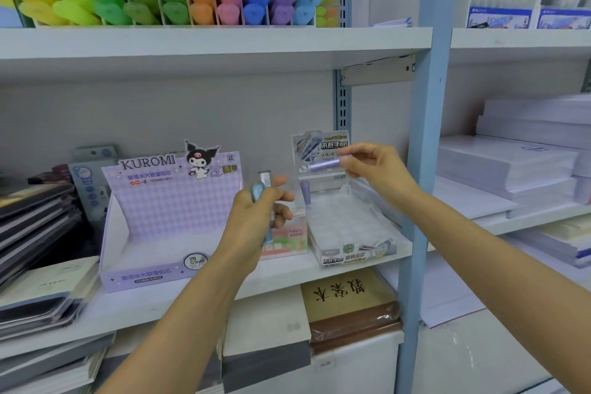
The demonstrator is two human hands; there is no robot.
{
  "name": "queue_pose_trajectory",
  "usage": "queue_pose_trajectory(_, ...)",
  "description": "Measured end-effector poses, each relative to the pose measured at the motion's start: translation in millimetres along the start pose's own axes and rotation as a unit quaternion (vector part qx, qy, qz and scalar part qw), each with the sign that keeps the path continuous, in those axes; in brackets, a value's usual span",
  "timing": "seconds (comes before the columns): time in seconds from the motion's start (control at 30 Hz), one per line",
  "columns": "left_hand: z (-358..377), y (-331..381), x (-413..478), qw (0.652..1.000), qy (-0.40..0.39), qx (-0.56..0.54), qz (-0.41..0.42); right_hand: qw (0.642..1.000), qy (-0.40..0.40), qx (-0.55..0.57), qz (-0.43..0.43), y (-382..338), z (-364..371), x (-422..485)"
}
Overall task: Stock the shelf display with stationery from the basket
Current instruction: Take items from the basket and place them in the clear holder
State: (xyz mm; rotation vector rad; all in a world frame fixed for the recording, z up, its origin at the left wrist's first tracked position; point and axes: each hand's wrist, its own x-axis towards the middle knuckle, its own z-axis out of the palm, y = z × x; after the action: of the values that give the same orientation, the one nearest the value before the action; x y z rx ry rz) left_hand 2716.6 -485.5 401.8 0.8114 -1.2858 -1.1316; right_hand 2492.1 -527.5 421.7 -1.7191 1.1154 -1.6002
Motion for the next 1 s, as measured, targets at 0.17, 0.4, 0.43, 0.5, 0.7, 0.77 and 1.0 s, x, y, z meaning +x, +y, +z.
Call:
queue_pose_trajectory(0.17, -8, -3, 0, 0.999, -0.05, 0.013, 0.016, 0.967, -0.045, -0.25, 0.001, 19, 15, 21)
queue_pose_trajectory(0.4, -16, -10, 0, 0.998, -0.05, 0.027, 0.015, 0.898, -0.131, -0.412, -0.087, 27, 38, 42)
queue_pose_trajectory(0.43, -18, -11, 0, 0.998, -0.048, 0.031, 0.012, 0.884, -0.15, -0.433, -0.092, 25, 39, 46)
queue_pose_trajectory(0.5, -20, -12, 1, 0.998, -0.049, 0.042, 0.011, 0.863, -0.187, -0.462, -0.084, 21, 41, 53)
queue_pose_trajectory(0.7, -22, -11, -2, 0.996, -0.067, 0.056, 0.025, 0.911, -0.151, -0.383, -0.029, 26, 50, 60)
queue_pose_trajectory(0.77, -24, -12, -2, 0.995, -0.065, 0.064, 0.031, 0.924, -0.127, -0.356, -0.047, 33, 49, 57)
queue_pose_trajectory(1.0, -23, -18, -2, 0.996, -0.032, 0.075, 0.046, 0.925, -0.128, -0.352, -0.056, 53, 53, 45)
